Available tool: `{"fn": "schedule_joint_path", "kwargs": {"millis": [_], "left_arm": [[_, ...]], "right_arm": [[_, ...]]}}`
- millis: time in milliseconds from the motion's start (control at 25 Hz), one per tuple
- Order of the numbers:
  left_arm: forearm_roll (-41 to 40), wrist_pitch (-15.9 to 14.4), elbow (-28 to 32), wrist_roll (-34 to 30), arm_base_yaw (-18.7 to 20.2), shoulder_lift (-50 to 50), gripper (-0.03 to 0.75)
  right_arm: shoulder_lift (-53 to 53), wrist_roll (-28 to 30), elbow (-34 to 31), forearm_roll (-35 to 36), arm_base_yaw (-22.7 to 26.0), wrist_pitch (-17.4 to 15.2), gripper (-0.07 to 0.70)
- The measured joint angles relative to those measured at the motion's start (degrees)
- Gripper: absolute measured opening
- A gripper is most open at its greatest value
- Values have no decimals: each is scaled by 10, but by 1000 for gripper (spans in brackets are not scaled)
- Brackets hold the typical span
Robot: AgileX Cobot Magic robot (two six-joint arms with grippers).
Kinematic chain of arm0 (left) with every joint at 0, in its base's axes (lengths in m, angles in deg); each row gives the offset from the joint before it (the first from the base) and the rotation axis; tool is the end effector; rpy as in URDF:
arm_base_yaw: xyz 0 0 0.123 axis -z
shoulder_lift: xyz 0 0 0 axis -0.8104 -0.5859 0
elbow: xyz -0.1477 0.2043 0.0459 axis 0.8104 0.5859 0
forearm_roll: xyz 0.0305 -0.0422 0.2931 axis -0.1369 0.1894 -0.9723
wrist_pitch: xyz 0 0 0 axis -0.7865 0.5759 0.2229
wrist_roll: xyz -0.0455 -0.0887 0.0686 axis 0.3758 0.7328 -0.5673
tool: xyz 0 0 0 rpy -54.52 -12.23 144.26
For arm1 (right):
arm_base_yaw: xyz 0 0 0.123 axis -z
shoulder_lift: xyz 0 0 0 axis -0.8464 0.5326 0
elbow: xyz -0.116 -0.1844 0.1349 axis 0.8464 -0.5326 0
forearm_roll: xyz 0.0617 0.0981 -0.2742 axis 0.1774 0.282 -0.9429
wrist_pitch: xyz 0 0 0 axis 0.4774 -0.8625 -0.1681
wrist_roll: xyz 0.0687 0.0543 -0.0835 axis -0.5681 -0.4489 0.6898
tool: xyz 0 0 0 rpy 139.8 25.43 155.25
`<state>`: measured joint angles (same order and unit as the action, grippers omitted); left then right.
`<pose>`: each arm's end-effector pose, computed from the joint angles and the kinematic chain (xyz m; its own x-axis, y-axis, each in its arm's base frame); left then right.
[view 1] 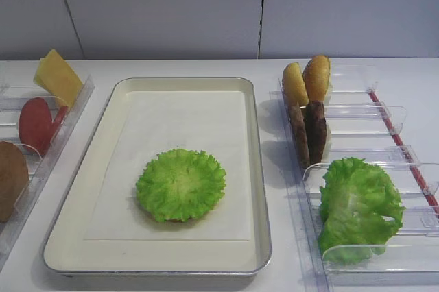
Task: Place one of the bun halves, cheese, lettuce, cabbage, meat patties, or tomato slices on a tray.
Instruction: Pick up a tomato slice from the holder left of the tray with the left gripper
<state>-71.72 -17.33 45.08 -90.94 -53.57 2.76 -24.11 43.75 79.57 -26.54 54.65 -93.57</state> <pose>0.0827 -0.0024 0.2716 -0.5505 0.0303 -0.8343 0.0346 0.9993 0.0135 0.0872 0.0120 0.2710 -0.5215 -0.0630 -0.8509 -0.1235 0.9923 0.0022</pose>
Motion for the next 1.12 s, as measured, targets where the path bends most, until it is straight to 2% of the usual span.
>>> {"fn": "schedule_joint_path", "kwargs": {"millis": [80,360,1120], "left_arm": [[0,0,0,0,0,0,259],[0,0,0,0,0,0,259],[0,0,0,0,0,0,259]], "right_arm": [[0,0,0,0,0,0,350],[0,0,0,0,0,0,259],[0,0,0,0,0,0,259]]}}
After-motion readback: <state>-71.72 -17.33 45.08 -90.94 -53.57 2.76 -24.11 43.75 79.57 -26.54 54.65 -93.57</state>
